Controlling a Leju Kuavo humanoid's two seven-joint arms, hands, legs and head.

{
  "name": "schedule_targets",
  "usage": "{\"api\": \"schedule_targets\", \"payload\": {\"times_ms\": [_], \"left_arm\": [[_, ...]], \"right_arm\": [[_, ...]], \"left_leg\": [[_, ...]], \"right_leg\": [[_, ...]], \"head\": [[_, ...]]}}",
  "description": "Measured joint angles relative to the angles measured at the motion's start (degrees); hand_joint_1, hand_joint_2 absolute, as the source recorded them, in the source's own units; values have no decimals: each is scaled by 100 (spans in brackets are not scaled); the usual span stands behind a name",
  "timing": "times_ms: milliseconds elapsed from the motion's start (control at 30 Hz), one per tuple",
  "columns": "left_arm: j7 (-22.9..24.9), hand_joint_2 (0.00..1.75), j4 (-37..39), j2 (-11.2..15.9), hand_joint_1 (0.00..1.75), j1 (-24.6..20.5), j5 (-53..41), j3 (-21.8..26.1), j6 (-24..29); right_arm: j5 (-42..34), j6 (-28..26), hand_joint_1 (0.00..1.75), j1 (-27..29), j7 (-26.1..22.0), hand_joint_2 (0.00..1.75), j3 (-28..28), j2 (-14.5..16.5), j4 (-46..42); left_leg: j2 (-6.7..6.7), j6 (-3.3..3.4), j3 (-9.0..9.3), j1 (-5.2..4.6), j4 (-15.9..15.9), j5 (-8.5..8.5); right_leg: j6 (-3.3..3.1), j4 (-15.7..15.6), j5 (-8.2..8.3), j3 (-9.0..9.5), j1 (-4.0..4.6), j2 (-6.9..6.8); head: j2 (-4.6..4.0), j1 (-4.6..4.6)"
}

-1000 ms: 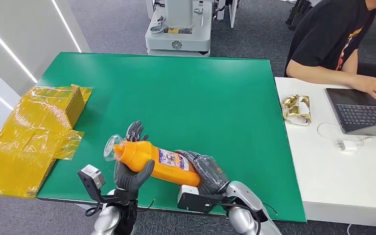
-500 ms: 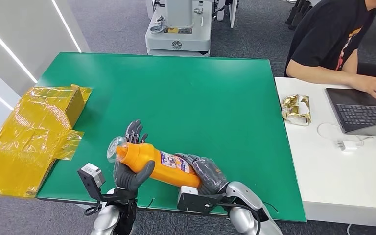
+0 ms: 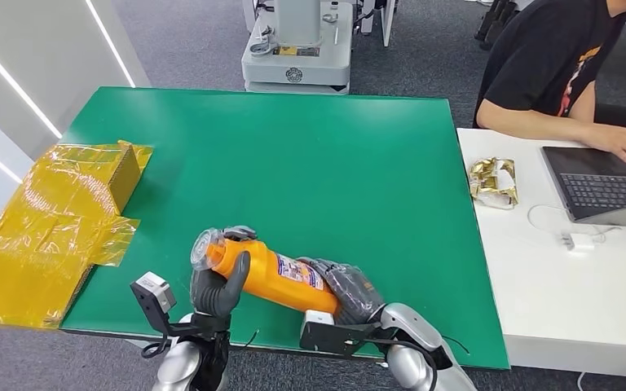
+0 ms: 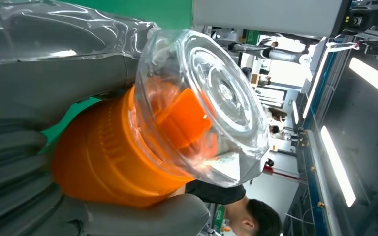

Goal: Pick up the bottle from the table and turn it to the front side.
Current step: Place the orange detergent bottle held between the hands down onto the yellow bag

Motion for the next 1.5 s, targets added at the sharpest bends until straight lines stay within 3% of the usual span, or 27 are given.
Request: {"api": "schedule_targets", "payload": {"times_ms": [300, 333, 433, 467, 800, 1067, 1300, 1500], "left_arm": [[5, 175, 0, -67, 175, -22, 17, 0, 2], [11, 175, -1, -72, 175, -23, 26, 0, 4], [38, 175, -8, -85, 175, -25, 56, 0, 23], [43, 175, -14, -91, 175, -26, 61, 0, 35], [62, 175, -37, -78, 175, 14, 74, 11, 287], [68, 175, -37, -70, 175, -21, 199, 11, 456], [63, 175, -45, -58, 175, -38, 218, 11, 508], [-49, 175, -269, 8, 175, -147, -96, 11, 892]], "right_arm": [[43, -34, 175, 0, 49, 175, 66, -7, -1], [49, -73, 152, 2, 57, 175, 69, -7, -2], [62, -289, 23, 30, 110, 175, 72, -7, -33], [60, -378, 2, 50, 134, 175, 73, -2, -58], [-1063, -1629, 0, 414, 84, 175, -149, 399, -849], [-1803, -2108, 0, 642, -231, 175, -251, 682, -1497], [-2000, -2178, 0, 775, -365, 175, -255, 770, -1853], [-2651, -2573, 0, 1050, -867, 175, -234, 786, -2224]], "left_leg": [[0, 0, 0, 0, 0, 0], [0, 0, 0, 0, 0, 0], [-1, 0, -1, 0, 0, 0], [-1, 0, -1, 0, 0, 0], [0, 0, 0, 1, -2, 0], [0, 0, 0, 0, -1, 0], [0, 0, 0, 0, -1, 0], [-2, 0, -1, 1, -1, 0]], "right_leg": [[0, 0, 0, 0, 0, 0], [0, 1, 0, 0, 0, 0], [0, 1, 0, 1, 0, -1], [0, 1, 0, 1, 0, -1], [0, 1, 0, 0, 1, 0], [0, 1, 0, 1, 0, -1], [0, 0, 0, 0, 0, -1], [0, 1, 0, 0, 0, -2]], "head": [[0, 0], [0, 0], [0, 1], [0, 1], [0, -2], [0, -1], [0, 0], [0, 1]]}}
